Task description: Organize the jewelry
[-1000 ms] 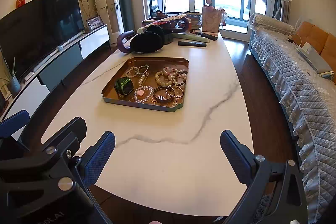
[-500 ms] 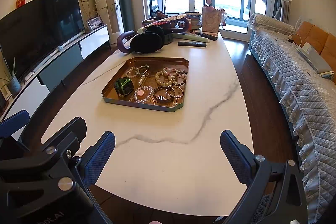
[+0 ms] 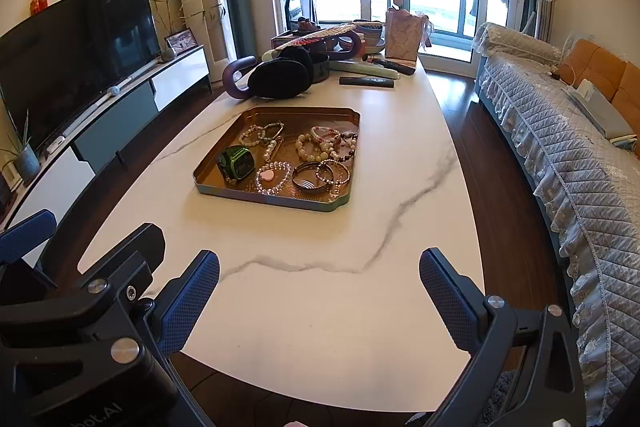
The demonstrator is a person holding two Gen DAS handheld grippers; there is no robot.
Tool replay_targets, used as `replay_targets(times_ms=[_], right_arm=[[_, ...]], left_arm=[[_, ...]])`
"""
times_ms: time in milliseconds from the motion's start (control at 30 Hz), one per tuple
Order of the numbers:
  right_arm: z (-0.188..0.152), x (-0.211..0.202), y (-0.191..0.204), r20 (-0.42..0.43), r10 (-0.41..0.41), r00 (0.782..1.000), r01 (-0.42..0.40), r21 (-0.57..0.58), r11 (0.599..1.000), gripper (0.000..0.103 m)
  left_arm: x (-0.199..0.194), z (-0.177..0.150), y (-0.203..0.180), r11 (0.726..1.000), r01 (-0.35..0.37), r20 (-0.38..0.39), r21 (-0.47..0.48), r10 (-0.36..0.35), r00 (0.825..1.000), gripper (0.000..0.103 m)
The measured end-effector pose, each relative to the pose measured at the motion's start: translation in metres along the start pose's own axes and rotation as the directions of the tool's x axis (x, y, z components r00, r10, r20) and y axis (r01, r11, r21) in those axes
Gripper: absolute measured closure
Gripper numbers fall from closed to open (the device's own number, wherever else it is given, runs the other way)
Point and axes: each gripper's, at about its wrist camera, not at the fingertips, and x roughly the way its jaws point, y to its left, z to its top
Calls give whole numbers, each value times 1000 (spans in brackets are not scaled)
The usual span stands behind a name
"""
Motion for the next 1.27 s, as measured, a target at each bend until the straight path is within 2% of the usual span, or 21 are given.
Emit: replay_targets(times_ms=[1267], right_arm=[[-1, 1, 0, -5, 5, 1000, -5, -1, 1000, 2]], left_arm=[[-2, -2, 0, 1000, -3, 5, 1, 3, 1000, 0]])
